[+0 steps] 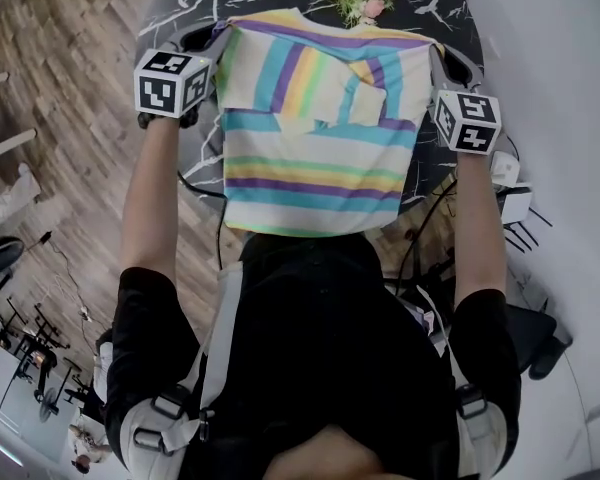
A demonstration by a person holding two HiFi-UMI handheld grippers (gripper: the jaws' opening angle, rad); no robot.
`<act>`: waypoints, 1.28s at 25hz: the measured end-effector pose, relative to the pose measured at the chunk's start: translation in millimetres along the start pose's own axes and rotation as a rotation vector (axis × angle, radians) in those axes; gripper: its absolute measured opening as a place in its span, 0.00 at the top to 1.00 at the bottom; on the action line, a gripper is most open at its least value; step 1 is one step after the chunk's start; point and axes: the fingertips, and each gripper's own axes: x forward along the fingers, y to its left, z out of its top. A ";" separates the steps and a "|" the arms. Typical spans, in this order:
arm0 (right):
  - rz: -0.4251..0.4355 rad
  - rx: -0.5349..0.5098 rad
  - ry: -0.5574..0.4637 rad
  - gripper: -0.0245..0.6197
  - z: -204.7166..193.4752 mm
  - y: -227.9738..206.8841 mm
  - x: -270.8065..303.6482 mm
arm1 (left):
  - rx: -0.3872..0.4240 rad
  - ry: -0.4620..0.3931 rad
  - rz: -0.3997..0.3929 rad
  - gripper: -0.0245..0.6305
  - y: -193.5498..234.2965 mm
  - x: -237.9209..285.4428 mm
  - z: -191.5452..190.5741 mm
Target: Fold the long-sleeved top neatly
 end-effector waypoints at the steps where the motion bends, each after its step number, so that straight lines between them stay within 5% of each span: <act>1: 0.005 0.009 0.007 0.91 -3.4 1.7 0.7 | -0.001 0.005 -0.002 0.88 -1.1 0.5 -1.6; 10: 0.017 0.114 -0.086 0.91 -5.8 12.7 -27.6 | -0.106 -0.123 -0.052 0.88 -10.7 -23.0 -6.7; 22: -0.131 0.204 -0.224 0.90 -34.6 52.0 -150.5 | 0.022 -0.226 -0.207 0.88 -55.7 -118.8 -23.5; 32: -0.012 0.245 -0.215 0.90 -103.5 94.4 -229.8 | -0.016 -0.198 -0.165 0.88 -122.9 -181.4 -104.1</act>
